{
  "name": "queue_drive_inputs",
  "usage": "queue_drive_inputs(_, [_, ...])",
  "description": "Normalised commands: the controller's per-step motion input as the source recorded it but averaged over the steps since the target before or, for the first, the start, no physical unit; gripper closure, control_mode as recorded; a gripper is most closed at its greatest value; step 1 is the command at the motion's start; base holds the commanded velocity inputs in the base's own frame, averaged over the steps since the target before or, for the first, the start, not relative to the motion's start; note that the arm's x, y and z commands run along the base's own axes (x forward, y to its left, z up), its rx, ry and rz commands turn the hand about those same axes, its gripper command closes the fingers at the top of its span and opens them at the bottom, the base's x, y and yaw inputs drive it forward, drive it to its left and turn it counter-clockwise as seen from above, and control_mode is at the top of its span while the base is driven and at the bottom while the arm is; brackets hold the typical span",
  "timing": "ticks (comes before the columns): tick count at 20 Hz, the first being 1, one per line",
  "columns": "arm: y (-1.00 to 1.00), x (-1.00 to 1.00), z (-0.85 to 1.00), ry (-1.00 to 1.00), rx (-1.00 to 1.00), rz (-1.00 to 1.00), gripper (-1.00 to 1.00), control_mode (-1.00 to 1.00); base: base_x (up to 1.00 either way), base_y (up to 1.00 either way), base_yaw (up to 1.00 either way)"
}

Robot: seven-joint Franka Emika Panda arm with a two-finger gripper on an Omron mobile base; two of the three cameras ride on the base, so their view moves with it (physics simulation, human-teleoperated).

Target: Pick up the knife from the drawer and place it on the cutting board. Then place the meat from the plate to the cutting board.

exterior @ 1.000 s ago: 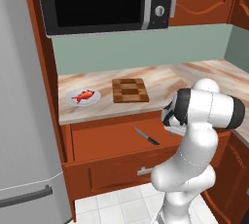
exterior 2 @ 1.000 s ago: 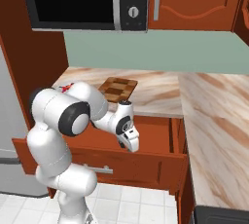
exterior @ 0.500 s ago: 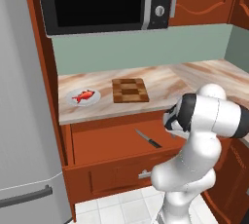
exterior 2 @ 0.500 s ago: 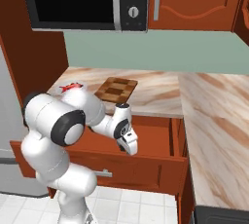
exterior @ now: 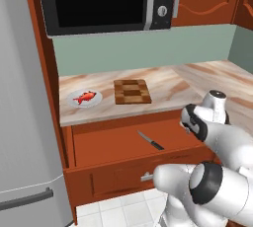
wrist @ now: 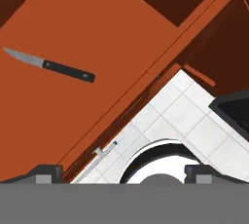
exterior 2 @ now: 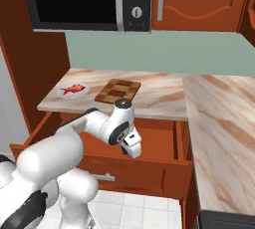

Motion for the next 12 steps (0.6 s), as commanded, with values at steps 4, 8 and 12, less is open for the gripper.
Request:
queue_drive_inputs(4, [0.0,-0.37,1.0,-0.2,0.0,0.2,-1.0,-1.0,0.0,0.0,0.0])
queue_drive_inputs(8, [0.01,-0.03,0.65,-0.16,0.0,0.49,-1.0,-1.0,0.0,0.0,0.0])
queue_drive_inputs(12, [0.08,0.0,0.46,-0.1,0.0,0.67,-1.0,-1.0,0.0,0.0,0.0])
